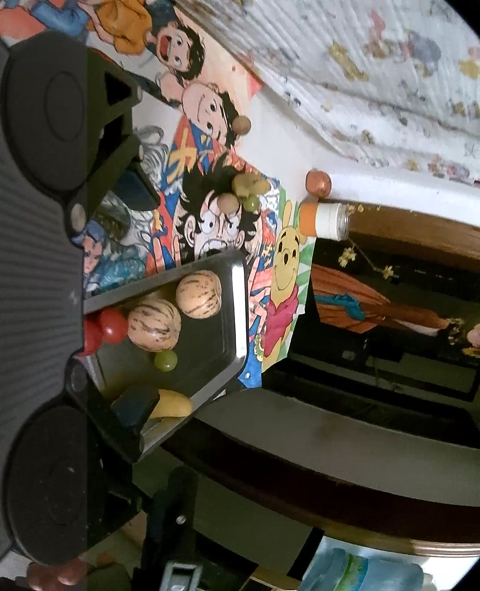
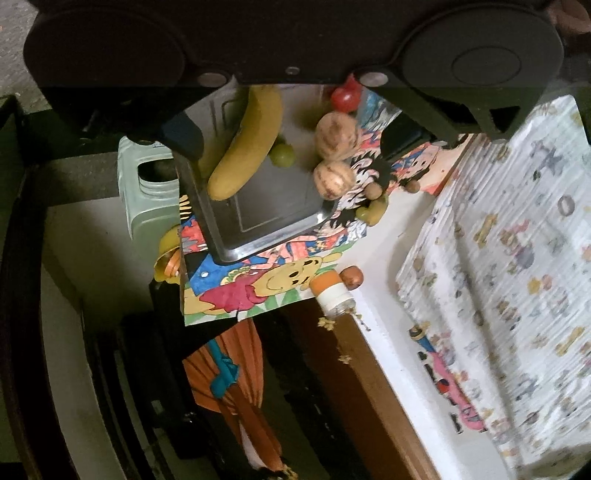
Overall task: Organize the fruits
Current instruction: 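Lower the striped melon onto the tray, open the left tool, withdraw both, then move both tools away from the tray toward the remaining loose fruits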
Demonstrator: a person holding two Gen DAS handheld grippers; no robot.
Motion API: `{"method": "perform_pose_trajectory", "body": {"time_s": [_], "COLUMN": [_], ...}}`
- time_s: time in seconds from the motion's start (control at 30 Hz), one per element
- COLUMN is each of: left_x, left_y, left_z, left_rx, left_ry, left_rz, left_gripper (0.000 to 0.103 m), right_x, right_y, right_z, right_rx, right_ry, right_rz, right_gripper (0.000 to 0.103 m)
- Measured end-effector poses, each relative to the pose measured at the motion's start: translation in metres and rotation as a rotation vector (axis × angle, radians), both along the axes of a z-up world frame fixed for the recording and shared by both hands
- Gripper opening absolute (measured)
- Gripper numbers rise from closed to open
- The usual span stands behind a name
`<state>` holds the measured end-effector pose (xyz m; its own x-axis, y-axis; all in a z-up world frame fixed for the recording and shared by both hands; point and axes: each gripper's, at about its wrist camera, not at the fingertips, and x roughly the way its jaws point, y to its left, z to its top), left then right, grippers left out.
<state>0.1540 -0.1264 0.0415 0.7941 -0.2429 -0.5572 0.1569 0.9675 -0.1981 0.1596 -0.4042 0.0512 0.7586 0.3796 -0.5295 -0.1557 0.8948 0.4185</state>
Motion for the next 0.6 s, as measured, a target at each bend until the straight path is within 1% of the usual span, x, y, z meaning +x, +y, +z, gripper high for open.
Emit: {"method": "perform_pose_trajectory", "body": {"time_s": [0.13,0.27,0.33,0.43,0.6], "left_x": [-0.016,-0.032,-0.039,-0.049,-0.065], "left_y": [0.009,0.019,0.022,0.026,0.036], "left_z": [0.004,0.004,0.002,-0.005,-0.017], "left_rx": [-0.001,0.012,0.043,0.088,0.112], "left_ry": [0.001,0.016,0.043,0.065,0.113], "left_rz": [0.010,0.014,0.012,0.016,0.014], "left_gripper": [0.103,0.103,0.103,0.103,0.103], "right_x": [-0.021,-0.042,-0.053,-0.065,-0.086], "right_y": [0.013,0.030,0.040,0.054,0.076], "right_z": [0.006,0.007,0.003,-0.003,-0.011], "right_rx": [-0.049,-0.120,-0.152,-0.174,-0.237], "right_ry": [-0.003,0.013,0.040,0.098,0.131], "right_rz": [0.018,0.039,0.059,0.094,0.140], "right_gripper": [0.102,0.102,0.102,0.102,0.102]}}
